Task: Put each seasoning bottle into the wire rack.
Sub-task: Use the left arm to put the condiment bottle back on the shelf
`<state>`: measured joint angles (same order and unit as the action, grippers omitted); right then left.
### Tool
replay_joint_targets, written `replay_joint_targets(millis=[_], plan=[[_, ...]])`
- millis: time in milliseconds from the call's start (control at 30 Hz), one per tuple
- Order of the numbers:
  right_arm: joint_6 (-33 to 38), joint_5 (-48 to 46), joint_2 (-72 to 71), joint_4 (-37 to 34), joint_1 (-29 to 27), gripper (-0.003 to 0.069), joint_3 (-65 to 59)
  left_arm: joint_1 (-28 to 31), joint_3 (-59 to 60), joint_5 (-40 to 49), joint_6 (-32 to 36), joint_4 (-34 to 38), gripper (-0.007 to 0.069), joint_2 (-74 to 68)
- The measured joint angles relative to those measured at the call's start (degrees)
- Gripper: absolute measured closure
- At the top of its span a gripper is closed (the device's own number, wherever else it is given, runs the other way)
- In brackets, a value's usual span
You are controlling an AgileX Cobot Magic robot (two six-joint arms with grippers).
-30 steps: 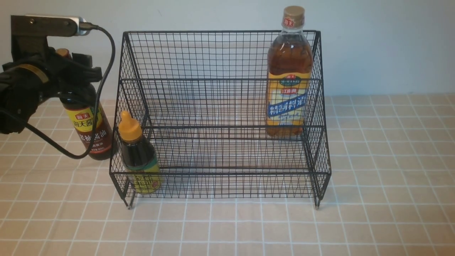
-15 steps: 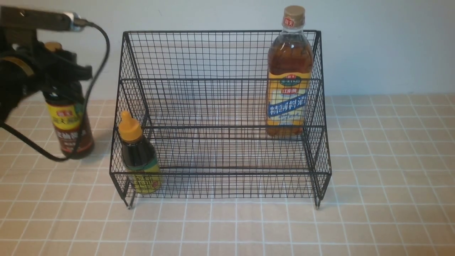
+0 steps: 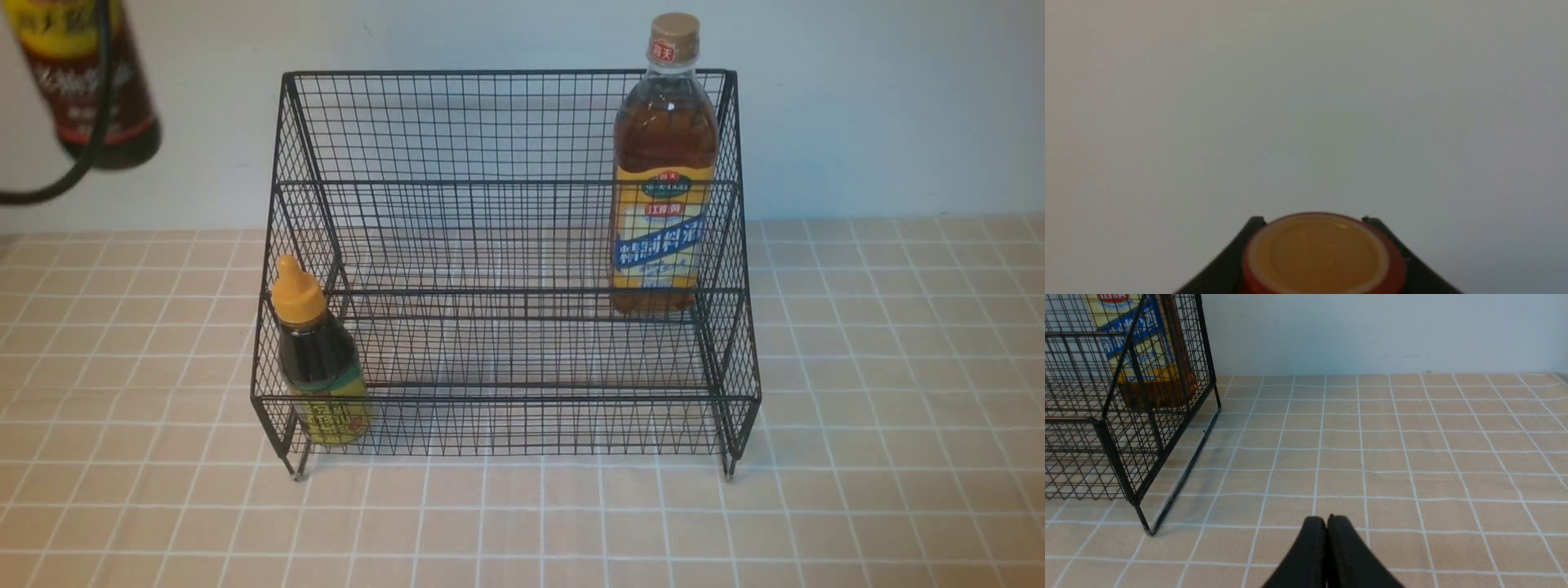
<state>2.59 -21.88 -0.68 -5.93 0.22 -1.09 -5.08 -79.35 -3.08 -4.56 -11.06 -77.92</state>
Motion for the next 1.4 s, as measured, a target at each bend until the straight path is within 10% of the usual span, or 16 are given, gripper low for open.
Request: replay_joint_targets(millis=[800, 1400], plan=[[0.00, 0.00, 0.00, 0.00, 0.00, 0.0673, 0.00, -8.28, -4.53, -14.16, -6.74, -0.05, 0.0366, -17.50], [0.00, 0.00, 0.00, 0.00, 0.00, 0.0673, 0.00, -8.32, -4.53, -0.92, -10.53, -0.34, 0.0366, -22.80]])
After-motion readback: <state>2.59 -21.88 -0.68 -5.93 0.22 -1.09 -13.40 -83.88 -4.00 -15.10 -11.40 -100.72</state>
